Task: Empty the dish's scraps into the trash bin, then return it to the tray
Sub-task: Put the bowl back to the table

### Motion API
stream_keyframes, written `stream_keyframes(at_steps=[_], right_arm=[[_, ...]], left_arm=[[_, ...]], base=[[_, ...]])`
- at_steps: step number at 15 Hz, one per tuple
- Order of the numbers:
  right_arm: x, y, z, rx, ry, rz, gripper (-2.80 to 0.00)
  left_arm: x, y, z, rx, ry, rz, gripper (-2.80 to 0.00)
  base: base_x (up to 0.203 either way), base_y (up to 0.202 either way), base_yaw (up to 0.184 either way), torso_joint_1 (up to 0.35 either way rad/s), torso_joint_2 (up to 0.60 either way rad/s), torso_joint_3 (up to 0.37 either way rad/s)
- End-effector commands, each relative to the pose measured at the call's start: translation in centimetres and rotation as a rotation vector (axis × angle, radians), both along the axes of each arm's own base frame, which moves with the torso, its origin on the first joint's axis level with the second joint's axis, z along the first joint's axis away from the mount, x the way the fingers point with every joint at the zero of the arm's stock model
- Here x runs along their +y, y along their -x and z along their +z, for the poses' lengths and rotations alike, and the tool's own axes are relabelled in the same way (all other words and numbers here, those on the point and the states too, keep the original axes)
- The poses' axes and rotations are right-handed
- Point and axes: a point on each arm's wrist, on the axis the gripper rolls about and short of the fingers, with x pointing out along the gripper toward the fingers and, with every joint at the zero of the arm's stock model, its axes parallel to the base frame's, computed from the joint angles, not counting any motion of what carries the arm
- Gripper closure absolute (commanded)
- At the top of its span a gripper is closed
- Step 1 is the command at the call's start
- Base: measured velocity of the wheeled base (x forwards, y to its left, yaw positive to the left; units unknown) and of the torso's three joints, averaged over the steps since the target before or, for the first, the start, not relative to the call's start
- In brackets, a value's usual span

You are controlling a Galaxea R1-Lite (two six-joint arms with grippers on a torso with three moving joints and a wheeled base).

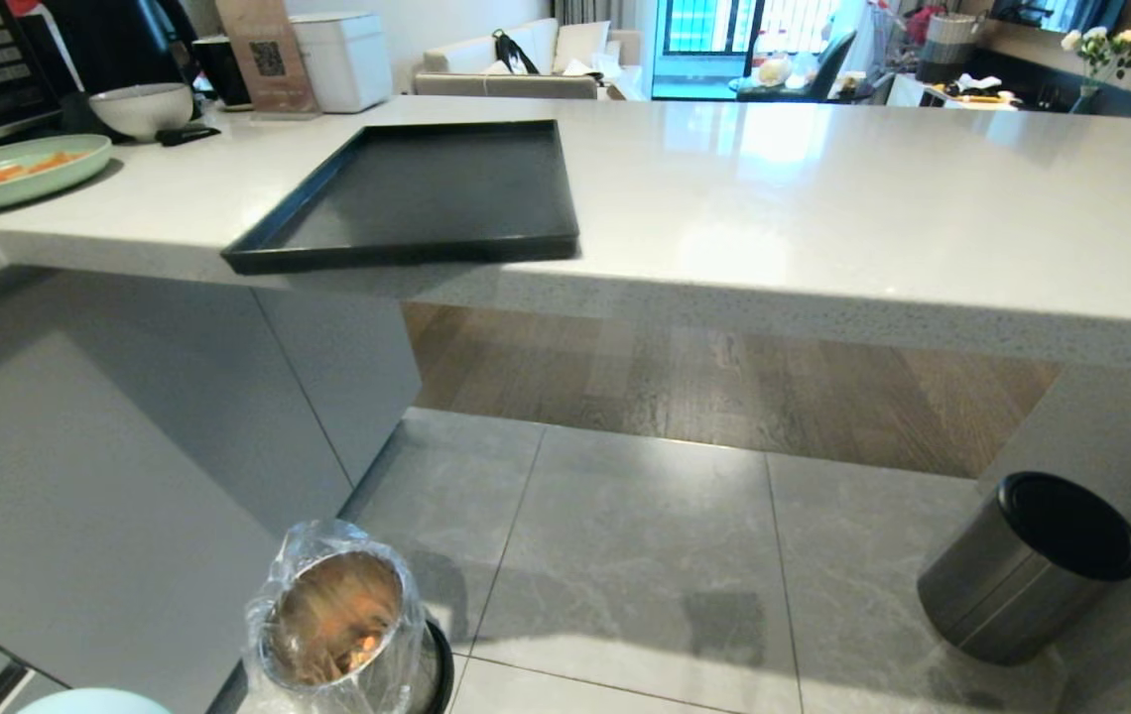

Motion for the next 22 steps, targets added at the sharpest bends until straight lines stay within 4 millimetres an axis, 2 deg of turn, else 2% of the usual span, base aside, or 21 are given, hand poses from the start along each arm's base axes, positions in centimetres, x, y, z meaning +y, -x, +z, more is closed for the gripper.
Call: stream_keyframes(at_steps=[1,4,22], right_arm=[[0.00,0.00,0.00,-0.001,-0.001,0.000,0.00],[0.00,0.00,0.00,-0.001,-0.001,0.000,0.00],[0.00,0.00,0.00,-0.001,-0.002,0.000,0.00]], left_arm=[[0.00,0.00,0.01,-0.001,0.000,0.001,0.00],[0.00,0.00,0.01,-0.001,0.000,0.001,0.00],[0.00,0.00,0.01,-0.001,0.000,0.001,0.00]], base=[[0.000,0.197,-0.004,0.007,0.01,0.002],[0.000,0.136,-0.001,0.002,0.00,0.006],[0.000,0.000,0.000,0.000,0.00,0.000]])
